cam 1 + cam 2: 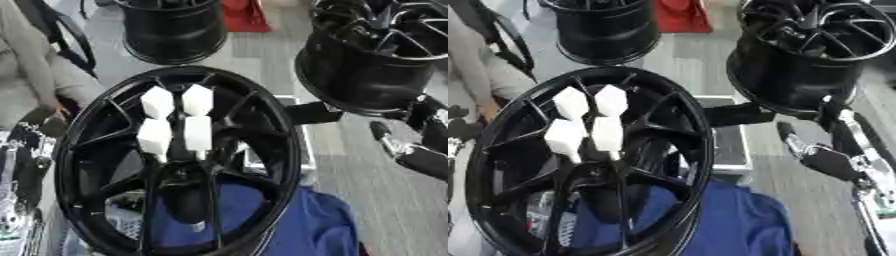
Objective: Pull the pin out of the wheel hub.
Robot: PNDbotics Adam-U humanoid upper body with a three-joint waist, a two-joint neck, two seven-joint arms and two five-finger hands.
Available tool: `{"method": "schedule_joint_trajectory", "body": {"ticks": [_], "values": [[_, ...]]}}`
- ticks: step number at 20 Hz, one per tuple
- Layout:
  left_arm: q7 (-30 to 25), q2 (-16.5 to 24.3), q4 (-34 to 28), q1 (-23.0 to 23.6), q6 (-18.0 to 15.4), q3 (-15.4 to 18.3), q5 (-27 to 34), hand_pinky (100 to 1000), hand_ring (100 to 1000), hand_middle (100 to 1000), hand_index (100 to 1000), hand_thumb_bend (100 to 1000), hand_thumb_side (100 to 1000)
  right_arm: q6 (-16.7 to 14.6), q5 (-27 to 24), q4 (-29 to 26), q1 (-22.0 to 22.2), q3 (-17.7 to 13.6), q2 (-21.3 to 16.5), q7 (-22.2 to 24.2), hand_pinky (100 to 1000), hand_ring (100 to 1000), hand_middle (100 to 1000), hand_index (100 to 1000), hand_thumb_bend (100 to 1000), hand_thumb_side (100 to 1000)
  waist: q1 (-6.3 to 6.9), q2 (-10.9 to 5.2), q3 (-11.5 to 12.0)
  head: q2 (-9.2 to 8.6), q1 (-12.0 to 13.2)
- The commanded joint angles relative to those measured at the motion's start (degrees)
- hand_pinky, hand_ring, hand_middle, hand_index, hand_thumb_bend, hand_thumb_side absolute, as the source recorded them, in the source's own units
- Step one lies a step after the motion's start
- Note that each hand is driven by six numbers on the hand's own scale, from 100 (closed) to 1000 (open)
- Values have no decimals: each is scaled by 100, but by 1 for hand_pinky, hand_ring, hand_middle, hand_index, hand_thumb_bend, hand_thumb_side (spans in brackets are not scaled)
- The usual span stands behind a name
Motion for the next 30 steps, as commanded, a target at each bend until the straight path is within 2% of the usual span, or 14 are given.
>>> {"method": "schedule_joint_trajectory", "body": {"ticks": [1, 5, 8, 12, 16, 20, 27, 30], "values": [[-35, 63, -135, -72, -12, 14, -10, 831, 755, 811, 873, 499, 646, 4, 40, -122, -44, -50, -66, -24, 785, 840, 769, 846, 311, 233, 13, -66, -4, -8, -1], [-82, 249, -171, -147, 5, 14, -83, 831, 754, 809, 870, 498, 619, 17, 61, -116, -43, -41, -68, -30, 784, 840, 768, 845, 309, 238, 23, -78, -13, -8, 2], [-134, 615, -270, -328, 68, 25, -271, 829, 751, 805, 869, 506, 593, 21, 74, -108, -25, -35, -89, -27, 784, 840, 768, 845, 309, 235, 51, -104, -23, -3, 16], [-413, 1189, -482, -746, 214, -184, -605, 823, 737, 790, 865, 508, 549, 29, 94, -84, 13, -34, -135, -28, 784, 840, 768, 845, 308, 230, 126, -136, -29, 10, 16], [-784, 1800, -439, -1234, 318, -696, -980, 811, 718, 772, 864, 499, 518, 27, 110, -71, 32, -25, -178, -19, 783, 840, 768, 845, 309, 230, 189, -156, -47, 26, 19], [-1168, 2425, -137, -1797, 224, -1300, -1365, 782, 695, 750, 859, 486, 458, 26, 118, -57, 57, -11, -216, -8, 783, 840, 768, 844, 309, 228, 240, -185, -86, 59, 36], [-1821, 3486, 402, -2824, -361, -2359, -2017, 737, 670, 708, 850, 472, 374, 20, 102, -33, 56, 51, -223, 50, 783, 841, 768, 844, 309, 228, 267, -225, -206, 113, 159], [-2110, 3918, 439, -3053, -639, -2829, -2200, 723, 660, 696, 850, 468, 353, 16, 85, -28, 38, 76, -199, 78, 783, 841, 768, 844, 308, 228, 249, -224, -282, 112, 237]]}}
